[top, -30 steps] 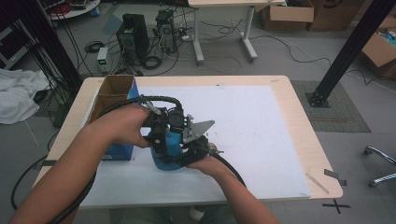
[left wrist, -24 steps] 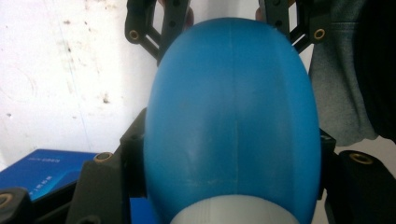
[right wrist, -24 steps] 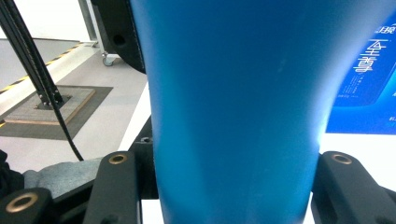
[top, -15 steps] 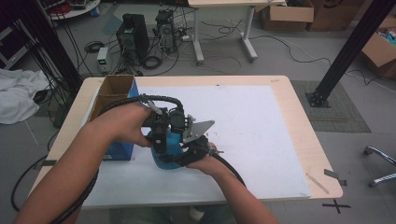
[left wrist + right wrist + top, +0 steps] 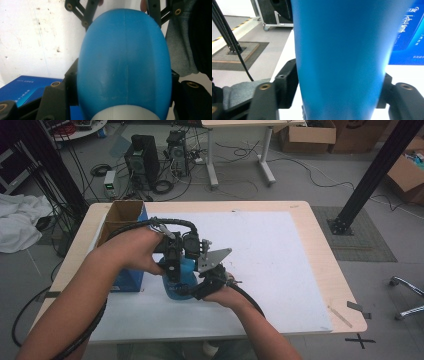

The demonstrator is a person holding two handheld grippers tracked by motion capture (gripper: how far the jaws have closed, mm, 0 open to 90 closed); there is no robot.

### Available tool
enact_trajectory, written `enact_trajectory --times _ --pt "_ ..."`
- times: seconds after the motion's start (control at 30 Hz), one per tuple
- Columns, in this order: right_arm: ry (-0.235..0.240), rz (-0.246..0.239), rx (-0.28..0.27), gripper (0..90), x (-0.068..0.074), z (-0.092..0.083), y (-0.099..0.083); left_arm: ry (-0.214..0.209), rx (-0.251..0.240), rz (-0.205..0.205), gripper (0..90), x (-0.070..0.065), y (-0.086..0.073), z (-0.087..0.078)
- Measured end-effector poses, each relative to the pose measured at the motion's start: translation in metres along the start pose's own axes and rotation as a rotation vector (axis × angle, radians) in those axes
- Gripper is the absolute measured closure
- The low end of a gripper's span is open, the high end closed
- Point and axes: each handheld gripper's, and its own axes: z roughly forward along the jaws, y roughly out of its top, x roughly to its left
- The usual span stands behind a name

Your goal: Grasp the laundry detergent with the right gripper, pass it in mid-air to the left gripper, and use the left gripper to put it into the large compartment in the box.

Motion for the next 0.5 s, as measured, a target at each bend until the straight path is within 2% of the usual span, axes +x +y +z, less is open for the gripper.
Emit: enact_trajectory --times 0.23,0.5 --pt "0.012 0.015 -0.001 29.1 -0.001 -0.007 0.005 0.005 0.002 -0.004 39.4 0.000 0.000 -0.004" --pt "0.017 0.009 0.010 22.8 -0.001 -0.015 0.012 0.007 0.010 -0.002 39.3 -0.001 0.000 -0.007"
